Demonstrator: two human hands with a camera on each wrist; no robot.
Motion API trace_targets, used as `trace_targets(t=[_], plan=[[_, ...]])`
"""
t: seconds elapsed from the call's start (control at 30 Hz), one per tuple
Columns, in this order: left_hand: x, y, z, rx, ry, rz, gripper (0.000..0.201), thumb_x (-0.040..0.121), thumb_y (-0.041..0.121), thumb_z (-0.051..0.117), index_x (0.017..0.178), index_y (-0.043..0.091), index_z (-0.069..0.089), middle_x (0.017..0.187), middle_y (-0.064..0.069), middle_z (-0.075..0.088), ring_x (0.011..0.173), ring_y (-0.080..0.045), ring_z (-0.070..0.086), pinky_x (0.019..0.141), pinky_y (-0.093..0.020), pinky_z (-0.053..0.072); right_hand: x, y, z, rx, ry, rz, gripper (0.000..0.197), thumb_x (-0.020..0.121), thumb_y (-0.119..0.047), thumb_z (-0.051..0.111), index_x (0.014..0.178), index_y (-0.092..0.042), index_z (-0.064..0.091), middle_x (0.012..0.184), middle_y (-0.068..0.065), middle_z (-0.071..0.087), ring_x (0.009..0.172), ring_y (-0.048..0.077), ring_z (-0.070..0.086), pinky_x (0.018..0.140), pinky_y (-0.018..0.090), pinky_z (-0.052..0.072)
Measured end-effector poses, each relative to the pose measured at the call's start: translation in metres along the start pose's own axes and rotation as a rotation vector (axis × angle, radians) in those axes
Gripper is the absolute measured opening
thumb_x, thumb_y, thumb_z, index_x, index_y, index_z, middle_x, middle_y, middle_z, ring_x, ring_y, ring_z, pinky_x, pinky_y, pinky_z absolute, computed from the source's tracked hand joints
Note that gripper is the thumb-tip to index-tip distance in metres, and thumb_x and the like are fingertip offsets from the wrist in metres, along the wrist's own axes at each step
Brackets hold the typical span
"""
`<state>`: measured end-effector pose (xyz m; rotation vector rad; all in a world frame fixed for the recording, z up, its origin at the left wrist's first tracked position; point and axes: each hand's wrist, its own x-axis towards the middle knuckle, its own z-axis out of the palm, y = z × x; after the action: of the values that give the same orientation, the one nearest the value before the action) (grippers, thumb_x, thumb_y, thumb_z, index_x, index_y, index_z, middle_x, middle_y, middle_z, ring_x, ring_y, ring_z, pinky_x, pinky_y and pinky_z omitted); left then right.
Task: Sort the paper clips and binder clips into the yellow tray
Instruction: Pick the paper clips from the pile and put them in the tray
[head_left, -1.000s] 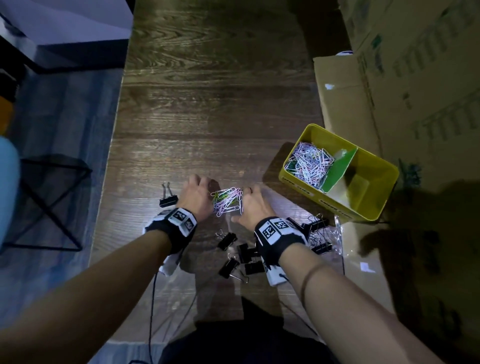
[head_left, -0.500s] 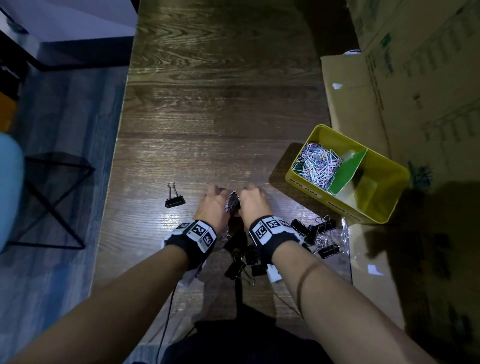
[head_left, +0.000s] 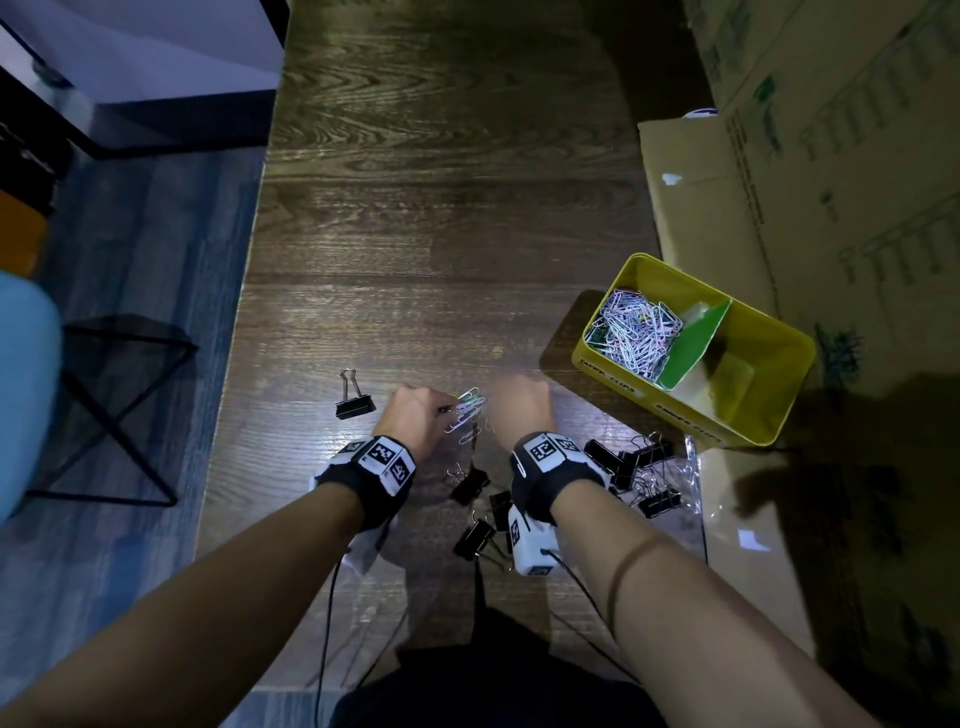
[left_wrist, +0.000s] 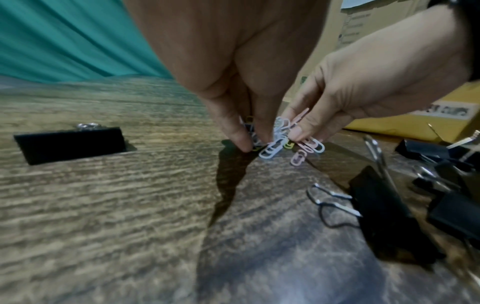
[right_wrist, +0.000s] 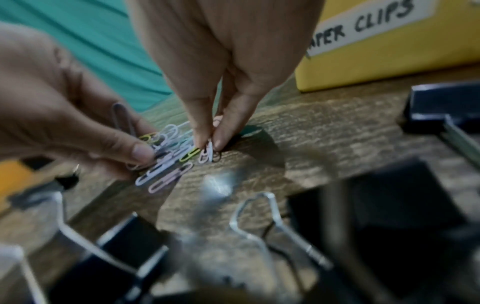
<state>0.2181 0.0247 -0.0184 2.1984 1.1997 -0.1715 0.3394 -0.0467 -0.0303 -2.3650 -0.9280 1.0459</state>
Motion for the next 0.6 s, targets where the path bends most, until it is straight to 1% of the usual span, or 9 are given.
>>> trace_targets(t=[0.1,0.17,0.23,0.3,0.33,0.4,0.5,0.53,0.6], plan=[[0.006,-0.006,-0.004,-0.099,-0.012,-0.035,0.021,0.08,0.021,0.07,0.101,0.016,0.073,0.096,-0.012,0.073,0.087,-0.024,0.066,0.072,-0.017,0.041,0.001,0.003,-0.003,0.109,0.04,0.035,0.02,0.081,-0.011,0.074,0.1,-0.015,0.075,0.095,0.01,0.072,0.072,0.017,0.064,0.069,0.018,0.05],[0.013,-0.013,-0.004,-0.228,-0.053,-0.078,0.023,0.077,0.015,0.073,0.1,0.011,0.072,0.093,-0.012,0.073,0.08,-0.018,0.066,0.064,-0.011,0.041,0.002,0.005,-0.006,0.188,0.063,0.053,0.019,0.079,-0.012,0.076,0.098,-0.014,0.076,0.091,0.007,0.073,0.071,0.012,0.06,0.068,0.012,0.044],[0.018,-0.022,-0.006,-0.42,-0.107,-0.146,0.02,0.076,0.008,0.074,0.096,0.007,0.073,0.086,-0.013,0.073,0.068,-0.011,0.063,0.063,-0.011,0.047,0.002,0.006,-0.01,0.268,0.082,0.058,0.021,0.075,-0.011,0.079,0.096,-0.013,0.076,0.092,0.006,0.074,0.074,0.011,0.062,0.072,0.012,0.045],[0.021,-0.031,-0.01,-0.628,-0.124,-0.237,0.013,0.074,0.002,0.074,0.083,0.011,0.074,0.08,-0.013,0.073,0.059,-0.009,0.062,0.068,-0.021,0.055,0.003,0.007,-0.014,0.34,0.1,0.073,0.022,0.072,-0.011,0.081,0.094,-0.014,0.076,0.092,0.006,0.074,0.078,0.015,0.067,0.08,0.02,0.052],[0.022,-0.035,-0.012,-0.729,-0.125,-0.268,0.013,0.074,-0.002,0.072,0.078,0.01,0.074,0.074,-0.009,0.073,0.056,-0.008,0.063,0.066,-0.024,0.056,0.003,0.007,-0.017,0.38,0.108,0.074,0.022,0.071,-0.011,0.082,0.093,-0.015,0.077,0.09,0.006,0.074,0.079,0.017,0.068,0.083,0.026,0.055],[0.023,-0.034,-0.02,-0.884,-0.124,-0.306,0.012,0.076,-0.011,0.066,0.078,0.001,0.068,0.06,0.0,0.071,0.051,-0.006,0.063,0.057,-0.018,0.056,0.002,0.008,-0.022,0.454,0.123,0.063,0.022,0.069,-0.013,0.084,0.09,-0.018,0.077,0.083,0.004,0.074,0.077,0.02,0.07,0.082,0.035,0.057],[0.025,-0.024,-0.041,-1.02,-0.14,-0.296,0.012,0.076,-0.013,0.062,0.08,-0.003,0.064,0.058,-0.002,0.07,0.052,-0.01,0.065,0.056,-0.017,0.056,-0.004,0.007,-0.036,0.578,0.167,0.064,0.023,0.067,-0.014,0.085,0.084,-0.027,0.077,0.078,0.001,0.074,0.076,0.024,0.071,0.08,0.04,0.058],[0.027,-0.019,-0.047,-1.053,-0.149,-0.284,0.012,0.076,-0.013,0.061,0.08,-0.002,0.065,0.059,-0.003,0.07,0.054,-0.01,0.066,0.058,-0.018,0.056,-0.008,0.006,-0.043,0.642,0.183,0.066,0.024,0.067,-0.011,0.084,0.083,-0.027,0.076,0.079,0.0,0.074,0.076,0.023,0.071,0.079,0.041,0.058],[0.03,0.0,-0.059,-1.1,-0.178,-0.246,0.018,0.077,-0.014,0.059,0.074,0.001,0.069,0.06,-0.003,0.07,0.056,-0.01,0.067,0.059,-0.02,0.057,-0.017,0.005,-0.058,0.754,0.206,0.045,0.025,0.07,-0.005,0.082,0.09,-0.019,0.076,0.086,0.002,0.074,0.079,0.02,0.072,0.08,0.041,0.059]])
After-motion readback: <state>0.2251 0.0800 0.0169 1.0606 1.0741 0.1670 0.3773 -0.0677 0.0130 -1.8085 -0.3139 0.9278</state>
